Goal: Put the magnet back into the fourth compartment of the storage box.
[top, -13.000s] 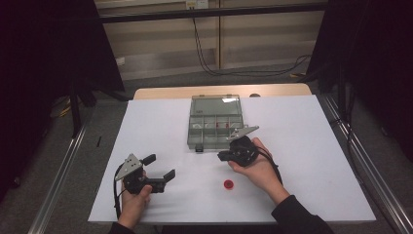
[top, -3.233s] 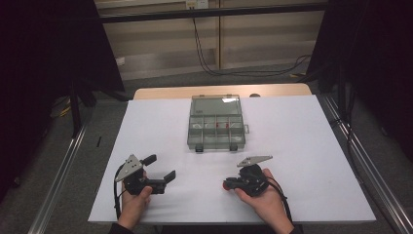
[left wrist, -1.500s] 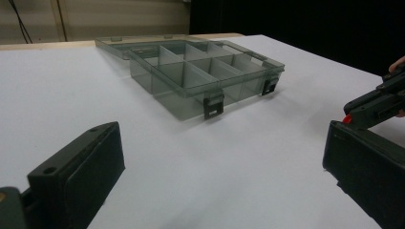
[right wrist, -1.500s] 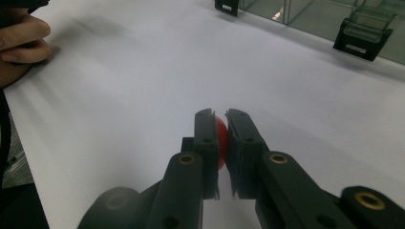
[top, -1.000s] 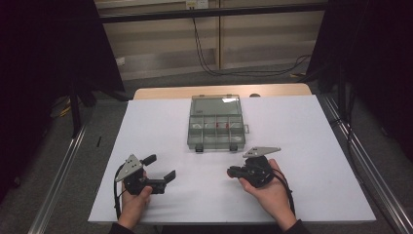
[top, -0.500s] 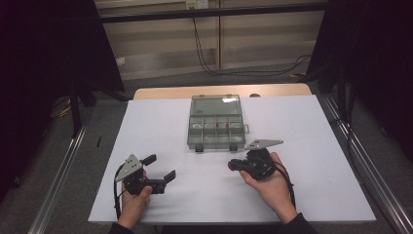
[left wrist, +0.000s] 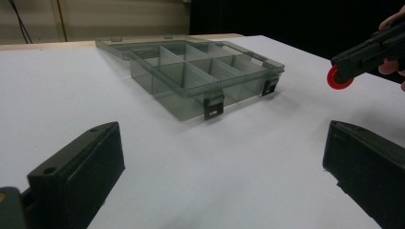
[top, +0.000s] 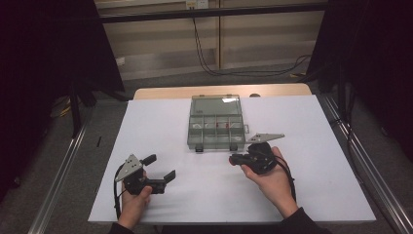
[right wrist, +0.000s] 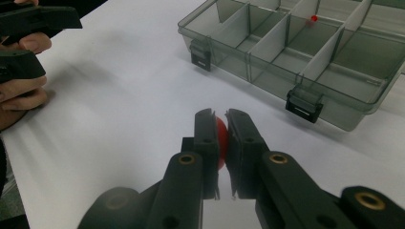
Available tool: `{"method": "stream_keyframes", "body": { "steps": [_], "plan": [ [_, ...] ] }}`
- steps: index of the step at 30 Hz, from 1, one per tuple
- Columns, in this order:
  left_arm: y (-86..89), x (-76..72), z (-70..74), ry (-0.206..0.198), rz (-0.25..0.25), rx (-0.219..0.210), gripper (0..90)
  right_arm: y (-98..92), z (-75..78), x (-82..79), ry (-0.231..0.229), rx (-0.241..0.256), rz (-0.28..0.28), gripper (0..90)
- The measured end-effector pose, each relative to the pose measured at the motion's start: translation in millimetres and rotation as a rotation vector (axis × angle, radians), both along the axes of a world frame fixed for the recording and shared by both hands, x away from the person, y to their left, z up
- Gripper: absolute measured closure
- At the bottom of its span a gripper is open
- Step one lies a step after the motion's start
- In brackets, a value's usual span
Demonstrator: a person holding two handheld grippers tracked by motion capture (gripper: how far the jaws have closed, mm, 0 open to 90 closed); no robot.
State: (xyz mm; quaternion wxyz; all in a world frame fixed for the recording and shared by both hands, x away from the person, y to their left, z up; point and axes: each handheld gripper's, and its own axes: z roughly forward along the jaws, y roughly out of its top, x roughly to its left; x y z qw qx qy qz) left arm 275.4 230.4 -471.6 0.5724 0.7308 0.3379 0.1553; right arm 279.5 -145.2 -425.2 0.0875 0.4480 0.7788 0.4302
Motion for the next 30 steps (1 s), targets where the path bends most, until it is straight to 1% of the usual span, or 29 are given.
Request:
{"method": "stream_keyframes", "body": {
  "steps": [3, 4, 7, 11, 12, 13, 14, 17, 18, 19, 20, 21, 25, 30],
  "plan": [
    [-0.1, 0.1, 0.0, -0.001, -0.001, 0.000, 0.1, -0.8, 1.7, 2.0, 0.001, -0.002, -0.003, 83.6],
    [0.0, 0.1, 0.0, 0.000, -0.001, 0.000, 0.1, -1.3, 2.0, 3.1, -0.003, -0.004, 0.004, 83.6],
    [0.2, 0.2, 0.0, 0.001, -0.001, 0.000, 0.1, -2.2, 3.8, 5.6, -0.001, -0.005, -0.009, 83.6],
    [0.2, 0.1, 0.0, 0.001, -0.004, 0.000, 0.1, -2.8, 5.9, 9.6, -0.008, -0.007, -0.012, 83.6],
    [0.0, 0.1, 0.0, 0.001, 0.003, -0.003, 0.1, -2.6, 6.3, 10.4, -0.009, -0.005, -0.016, 83.6],
    [0.2, 0.2, 0.0, 0.001, 0.001, -0.003, 0.1, -2.7, 6.8, 11.2, -0.008, -0.010, -0.016, 83.6],
    [0.3, 0.7, -0.5, -0.002, -0.006, -0.013, 0.1, -2.6, 6.8, 12.5, -0.013, -0.009, -0.013, 83.6],
    [0.3, 0.3, 0.0, 0.001, 0.002, -0.003, 0.0, -2.6, 7.2, 15.2, -0.011, -0.012, -0.018, 83.7],
    [0.3, 0.6, -0.4, -0.002, -0.004, -0.011, 0.0, -2.6, 7.6, 15.8, -0.006, -0.011, -0.022, 83.6],
    [0.3, 0.3, 0.0, 0.001, 0.001, -0.003, 0.0, -2.9, 7.8, 16.6, -0.006, -0.013, -0.023, 83.6],
    [0.2, 0.6, -0.4, -0.001, -0.005, -0.011, 0.0, -3.1, 7.7, 17.7, -0.011, -0.012, -0.022, 83.6],
    [0.2, 0.2, 0.0, 0.001, 0.001, -0.003, 0.0, -3.3, 7.9, 18.6, -0.011, -0.012, -0.023, 83.6],
    [0.1, 0.3, -0.3, -0.001, -0.001, -0.008, 0.0, -3.7, 9.0, 21.7, -0.009, -0.014, -0.028, 83.6],
    [0.1, 0.2, -0.1, 0.001, 0.000, -0.003, 0.0, -4.0, 10.2, 25.2, -0.010, -0.011, -0.033, 83.6]
  ]
}}
